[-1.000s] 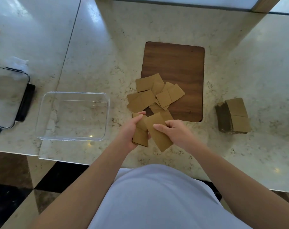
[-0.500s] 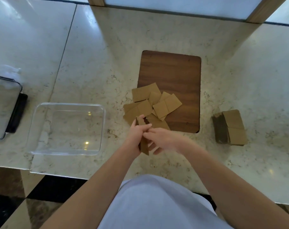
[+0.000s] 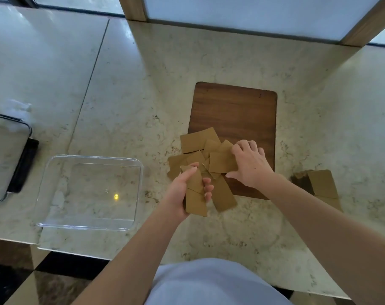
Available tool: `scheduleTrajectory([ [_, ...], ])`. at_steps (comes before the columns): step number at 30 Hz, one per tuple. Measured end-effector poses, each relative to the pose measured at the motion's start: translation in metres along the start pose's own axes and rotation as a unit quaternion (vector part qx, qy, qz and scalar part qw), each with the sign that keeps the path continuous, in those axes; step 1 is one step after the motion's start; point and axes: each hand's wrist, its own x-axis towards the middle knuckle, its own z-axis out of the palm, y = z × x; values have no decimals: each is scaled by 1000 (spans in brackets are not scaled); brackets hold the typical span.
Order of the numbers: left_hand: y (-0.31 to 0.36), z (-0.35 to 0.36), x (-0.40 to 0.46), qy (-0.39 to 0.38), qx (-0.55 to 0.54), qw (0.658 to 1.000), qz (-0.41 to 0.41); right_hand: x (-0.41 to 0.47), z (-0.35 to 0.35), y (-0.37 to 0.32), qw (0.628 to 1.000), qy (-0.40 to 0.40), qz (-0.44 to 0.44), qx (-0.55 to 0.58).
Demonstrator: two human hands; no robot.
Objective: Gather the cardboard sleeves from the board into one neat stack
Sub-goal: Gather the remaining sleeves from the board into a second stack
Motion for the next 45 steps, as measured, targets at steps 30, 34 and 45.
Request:
scheduleTrajectory([
  [30, -5, -18, -11, -200, -89, 973, -69, 22, 1, -9, 985, -7, 145, 98],
  [34, -4, -26, -8, -174, -72, 982, 1, 22, 13, -9, 969, 53, 177, 165],
  [45, -6, -20, -7, -27, -3, 999, 18, -25, -33, -8, 893, -1, 98, 439],
])
